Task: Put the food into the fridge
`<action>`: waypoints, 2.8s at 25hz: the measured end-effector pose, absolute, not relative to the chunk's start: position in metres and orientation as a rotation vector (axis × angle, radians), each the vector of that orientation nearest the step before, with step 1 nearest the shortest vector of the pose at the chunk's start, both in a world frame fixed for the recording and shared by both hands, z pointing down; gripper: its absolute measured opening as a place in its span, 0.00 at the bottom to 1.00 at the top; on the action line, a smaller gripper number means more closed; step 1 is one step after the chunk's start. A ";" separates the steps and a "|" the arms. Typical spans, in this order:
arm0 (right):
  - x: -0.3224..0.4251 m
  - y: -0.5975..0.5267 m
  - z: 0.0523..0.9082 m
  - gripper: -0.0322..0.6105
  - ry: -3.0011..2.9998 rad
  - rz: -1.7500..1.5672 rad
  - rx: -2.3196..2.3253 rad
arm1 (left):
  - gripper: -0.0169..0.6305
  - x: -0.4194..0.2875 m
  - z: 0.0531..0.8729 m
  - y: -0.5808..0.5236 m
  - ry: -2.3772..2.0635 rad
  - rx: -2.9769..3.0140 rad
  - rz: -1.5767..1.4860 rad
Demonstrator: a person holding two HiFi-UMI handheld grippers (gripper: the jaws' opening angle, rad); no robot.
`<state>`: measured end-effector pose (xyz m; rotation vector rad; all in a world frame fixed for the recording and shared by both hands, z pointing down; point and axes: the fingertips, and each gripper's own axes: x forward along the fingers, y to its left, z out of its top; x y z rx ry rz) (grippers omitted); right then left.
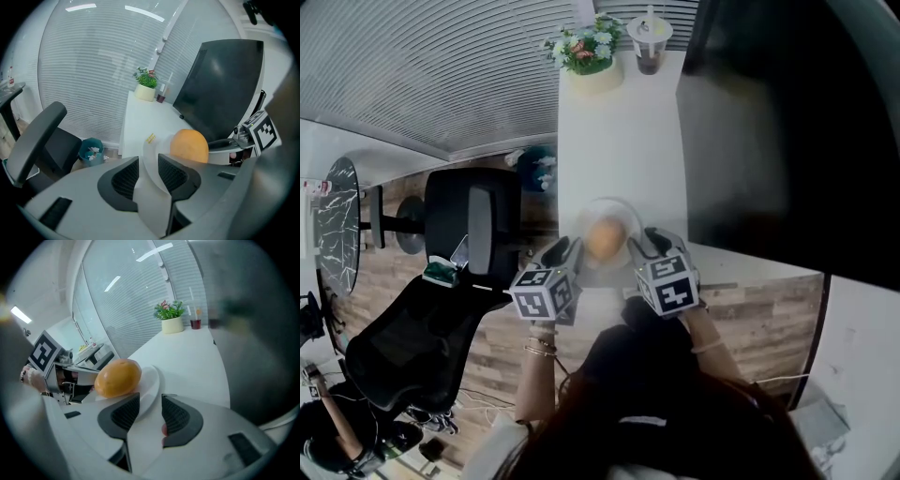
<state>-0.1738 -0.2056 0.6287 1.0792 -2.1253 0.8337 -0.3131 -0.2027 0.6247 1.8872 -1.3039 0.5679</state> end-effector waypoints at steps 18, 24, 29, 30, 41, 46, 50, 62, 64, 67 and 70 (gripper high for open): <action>-0.187 -0.201 0.630 0.28 -2.069 0.809 1.028 | 0.19 -0.314 0.627 -0.204 -1.250 1.860 0.594; -0.188 -0.197 0.629 0.28 -2.064 0.772 1.002 | 0.19 -0.314 0.625 -0.199 -1.252 1.817 0.538; -0.187 -0.192 0.627 0.25 -2.078 0.751 1.018 | 0.18 -0.315 0.619 -0.197 -1.285 1.821 0.514; -0.187 -0.192 0.626 0.24 -2.083 0.744 1.024 | 0.18 -0.315 0.618 -0.197 -1.290 1.823 0.513; -0.185 -0.182 0.600 0.24 -2.136 0.713 1.110 | 0.16 -0.313 0.599 -0.178 -1.309 1.853 0.467; -0.182 -0.171 0.587 0.24 -2.143 0.702 1.162 | 0.16 -0.311 0.586 -0.166 -1.308 1.880 0.466; -0.183 -0.162 0.576 0.24 -2.149 0.695 1.200 | 0.16 -0.312 0.574 -0.158 -1.312 1.900 0.455; -0.191 -0.125 0.542 0.23 -2.157 0.671 1.324 | 0.17 -0.319 0.540 -0.120 -1.295 1.958 0.430; -0.191 -0.120 0.537 0.23 -2.162 0.655 1.345 | 0.17 -0.319 0.536 -0.115 -1.294 1.970 0.418; -0.191 -0.112 0.533 0.23 -2.164 0.640 1.369 | 0.17 -0.320 0.529 -0.108 -1.298 1.988 0.394; -0.193 -0.101 0.529 0.23 -2.152 0.636 1.385 | 0.16 -0.323 0.521 -0.101 -1.301 2.009 0.377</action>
